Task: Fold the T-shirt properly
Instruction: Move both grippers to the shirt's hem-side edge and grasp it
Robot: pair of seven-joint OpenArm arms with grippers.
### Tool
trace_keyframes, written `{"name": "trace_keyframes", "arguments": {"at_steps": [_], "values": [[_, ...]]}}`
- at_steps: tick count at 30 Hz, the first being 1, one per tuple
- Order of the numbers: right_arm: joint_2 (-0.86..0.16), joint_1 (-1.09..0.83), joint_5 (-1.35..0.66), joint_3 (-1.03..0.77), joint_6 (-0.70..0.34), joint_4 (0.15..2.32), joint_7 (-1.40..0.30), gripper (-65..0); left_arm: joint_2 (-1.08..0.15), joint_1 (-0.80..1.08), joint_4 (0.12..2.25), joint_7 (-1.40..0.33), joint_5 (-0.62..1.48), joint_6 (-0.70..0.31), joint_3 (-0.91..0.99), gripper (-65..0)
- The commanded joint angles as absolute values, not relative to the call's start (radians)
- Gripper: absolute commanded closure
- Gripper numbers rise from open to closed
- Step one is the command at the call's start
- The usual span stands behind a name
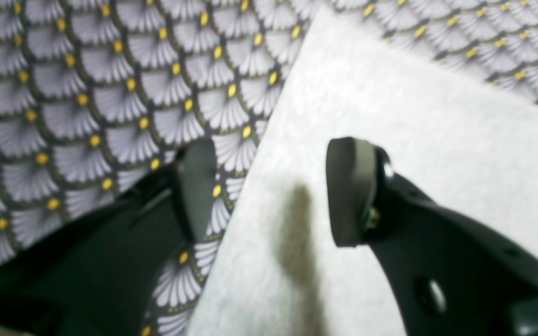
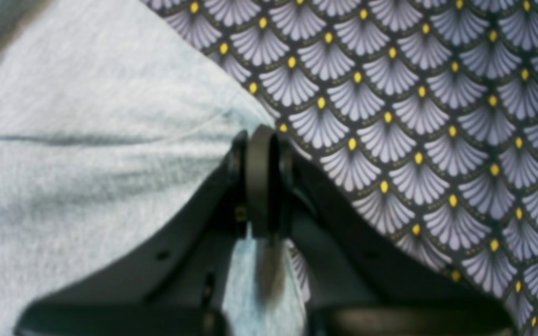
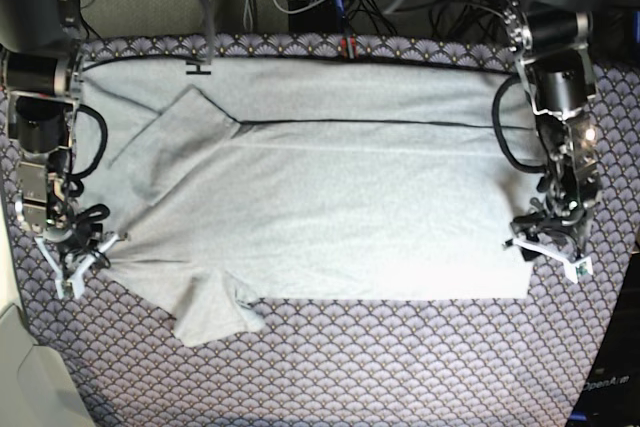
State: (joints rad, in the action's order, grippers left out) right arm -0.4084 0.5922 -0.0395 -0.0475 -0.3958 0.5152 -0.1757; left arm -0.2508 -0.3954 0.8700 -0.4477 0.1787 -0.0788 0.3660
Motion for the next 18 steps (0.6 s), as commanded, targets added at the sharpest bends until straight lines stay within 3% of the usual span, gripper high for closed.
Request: {"name": "trace_keyframes", "arguments": {"at_steps": [1, 9, 18], "values": [[-0.427, 0.625, -0.045, -0.051, -0.39, 0.532, -0.151, 0.0, -0.265, -0.449, 0.869, -0.409, 0.182, -0.082, 0.366, -36.7], [-0.424, 0.587, -0.045, -0.048, -0.39, 0.535, -0.151, 0.0, -0.266, -0.576, 0.656, -0.254, 0.18, -0.082, 0.363, -36.8], [-0.424, 0.579, -0.045, -0.045, -0.392, 0.535, -0.151, 0.0, -0.294, -0.736, 0.308, -0.022, 0.076, -0.082, 0.18, -36.8]]}}
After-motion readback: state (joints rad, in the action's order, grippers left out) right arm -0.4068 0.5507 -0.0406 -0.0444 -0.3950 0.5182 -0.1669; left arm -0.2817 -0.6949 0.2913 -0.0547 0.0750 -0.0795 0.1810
